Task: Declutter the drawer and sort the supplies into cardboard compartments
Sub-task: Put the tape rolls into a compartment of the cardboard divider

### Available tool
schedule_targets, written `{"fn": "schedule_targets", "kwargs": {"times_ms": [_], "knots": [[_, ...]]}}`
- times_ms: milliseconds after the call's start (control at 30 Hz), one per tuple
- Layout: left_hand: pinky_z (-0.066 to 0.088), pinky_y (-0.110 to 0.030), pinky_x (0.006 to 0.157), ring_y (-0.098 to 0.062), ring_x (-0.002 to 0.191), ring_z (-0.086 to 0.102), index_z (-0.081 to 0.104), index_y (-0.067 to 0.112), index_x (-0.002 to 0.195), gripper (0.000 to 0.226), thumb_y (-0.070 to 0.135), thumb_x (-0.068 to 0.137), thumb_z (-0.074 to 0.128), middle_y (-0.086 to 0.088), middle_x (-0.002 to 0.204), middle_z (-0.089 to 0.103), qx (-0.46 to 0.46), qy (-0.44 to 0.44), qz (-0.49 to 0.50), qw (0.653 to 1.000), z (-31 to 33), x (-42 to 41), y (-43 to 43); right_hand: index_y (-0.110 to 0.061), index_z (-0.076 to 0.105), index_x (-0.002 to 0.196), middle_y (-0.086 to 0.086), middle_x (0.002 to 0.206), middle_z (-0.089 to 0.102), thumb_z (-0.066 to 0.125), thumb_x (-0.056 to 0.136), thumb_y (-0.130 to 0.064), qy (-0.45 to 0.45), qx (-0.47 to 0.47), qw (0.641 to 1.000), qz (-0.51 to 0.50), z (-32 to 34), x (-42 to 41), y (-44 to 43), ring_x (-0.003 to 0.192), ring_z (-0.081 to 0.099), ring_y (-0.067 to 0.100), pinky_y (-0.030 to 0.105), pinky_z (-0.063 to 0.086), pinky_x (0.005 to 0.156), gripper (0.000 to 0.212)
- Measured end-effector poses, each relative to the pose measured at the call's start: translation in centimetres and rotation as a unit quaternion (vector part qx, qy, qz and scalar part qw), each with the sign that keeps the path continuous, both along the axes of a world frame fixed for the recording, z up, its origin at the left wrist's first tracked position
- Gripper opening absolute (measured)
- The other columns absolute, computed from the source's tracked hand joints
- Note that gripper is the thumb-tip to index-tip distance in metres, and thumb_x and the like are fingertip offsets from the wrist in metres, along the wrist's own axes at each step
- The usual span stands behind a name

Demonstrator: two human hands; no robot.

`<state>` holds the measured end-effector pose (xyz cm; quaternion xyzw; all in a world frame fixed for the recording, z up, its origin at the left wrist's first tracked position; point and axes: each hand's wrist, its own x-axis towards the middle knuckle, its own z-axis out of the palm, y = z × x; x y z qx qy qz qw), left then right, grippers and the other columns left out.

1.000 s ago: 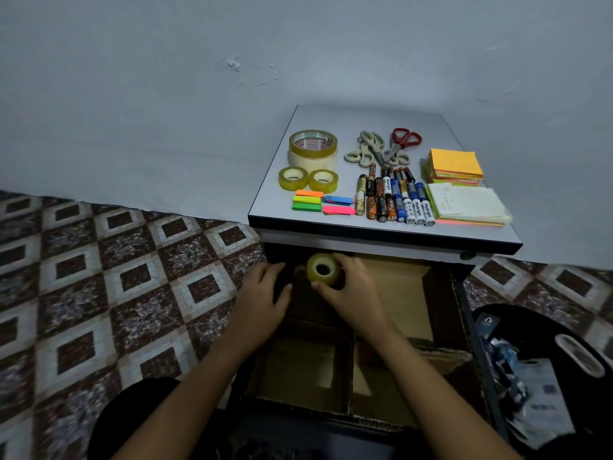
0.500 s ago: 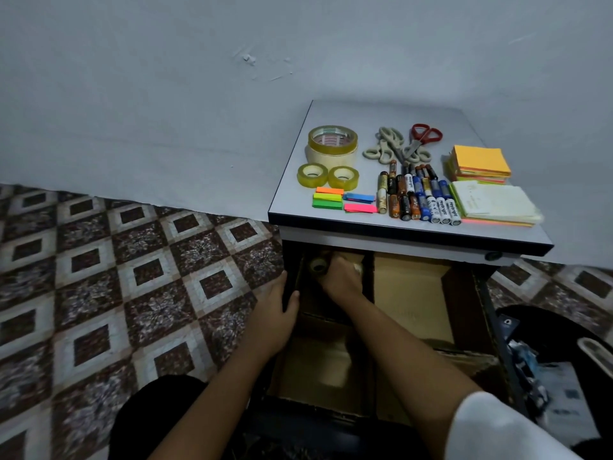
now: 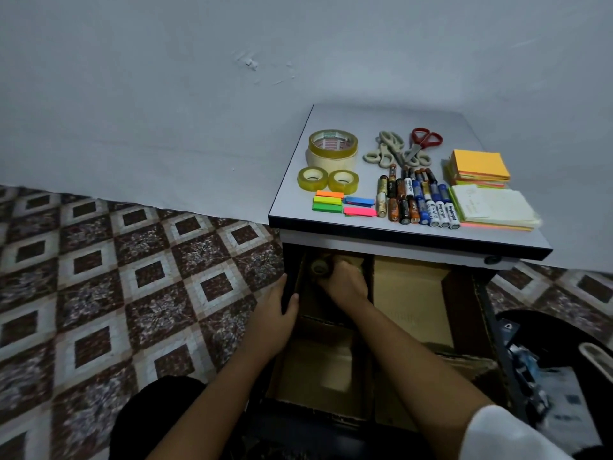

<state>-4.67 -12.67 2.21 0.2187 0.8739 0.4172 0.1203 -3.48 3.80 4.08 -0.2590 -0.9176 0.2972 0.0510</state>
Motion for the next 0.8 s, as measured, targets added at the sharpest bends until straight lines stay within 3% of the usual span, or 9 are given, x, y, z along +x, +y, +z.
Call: {"fn": "schedule_targets", "kwargs": {"times_ms": [233, 400, 567, 667, 800], "knots": [[0.038, -0.036, 0.105, -0.021, 0.13, 0.039, 0.027, 0.017, 0.147, 0.055, 0.037, 0.098, 0.039, -0.006, 0.145, 0.034, -0.031, 0.053, 0.009, 0.998, 1.2, 0.5, 0.3, -0.015, 0.062, 0.118, 0.005, 0.109, 0.067, 0.065, 0.086, -0.026, 0.07, -0.043, 0.995, 0.059, 4.5, 4.6, -0.1, 0.099, 0.062, 0.019, 0.035, 0.053, 0.084, 0.035], [0.043, -0.027, 0.089, -0.023, 0.113, 0.05, 0.047, 0.008, 0.134, 0.042, 0.024, 0.094, 0.051, -0.012, 0.125, 0.044, 0.042, 0.183, 0.047, 0.981, 6.2, -1.2, 1.3, -0.02, 0.06, 0.118, -0.006, 0.107, 0.062, 0.065, 0.086, -0.03, 0.118, -0.063, 0.989, 0.068, 10.4, 7.0, 1.1, 0.094, 0.055, 0.004, 0.015, 0.046, 0.074, 0.034], [0.038, -0.024, 0.091, -0.025, 0.112, 0.051, 0.051, 0.005, 0.128, 0.038, 0.018, 0.092, 0.056, -0.015, 0.123, 0.047, 0.067, 0.288, 0.038, 0.954, 12.8, -5.3, 3.6, -0.014, 0.063, 0.117, -0.003, 0.095, 0.064, 0.067, 0.084, -0.032, 0.175, -0.016, 0.983, 0.047, 15.9, 5.1, 3.0, 0.087, 0.06, 0.009, 0.023, 0.051, 0.08, 0.037], [0.036, -0.032, 0.103, -0.027, 0.123, 0.044, 0.043, 0.01, 0.137, 0.049, 0.025, 0.093, 0.055, -0.014, 0.136, 0.04, 0.002, 0.226, -0.007, 0.974, 15.1, -8.7, 5.5, -0.01, 0.058, 0.124, 0.006, 0.111, 0.065, 0.066, 0.085, -0.033, 0.151, 0.033, 0.987, 0.051, 17.6, 2.3, 4.6, 0.103, 0.061, 0.018, 0.029, 0.047, 0.088, 0.047], [0.037, -0.033, 0.102, -0.029, 0.129, 0.043, 0.033, 0.008, 0.144, 0.068, 0.036, 0.088, 0.061, -0.016, 0.145, 0.037, -0.093, 0.153, -0.056, 0.982, 16.3, -11.8, 7.6, -0.005, 0.052, 0.129, 0.012, 0.126, 0.059, 0.064, 0.085, -0.039, 0.056, 0.093, 0.992, 0.068, 18.0, -1.6, 6.4, 0.114, 0.055, 0.025, 0.034, 0.044, 0.095, 0.057]]}}
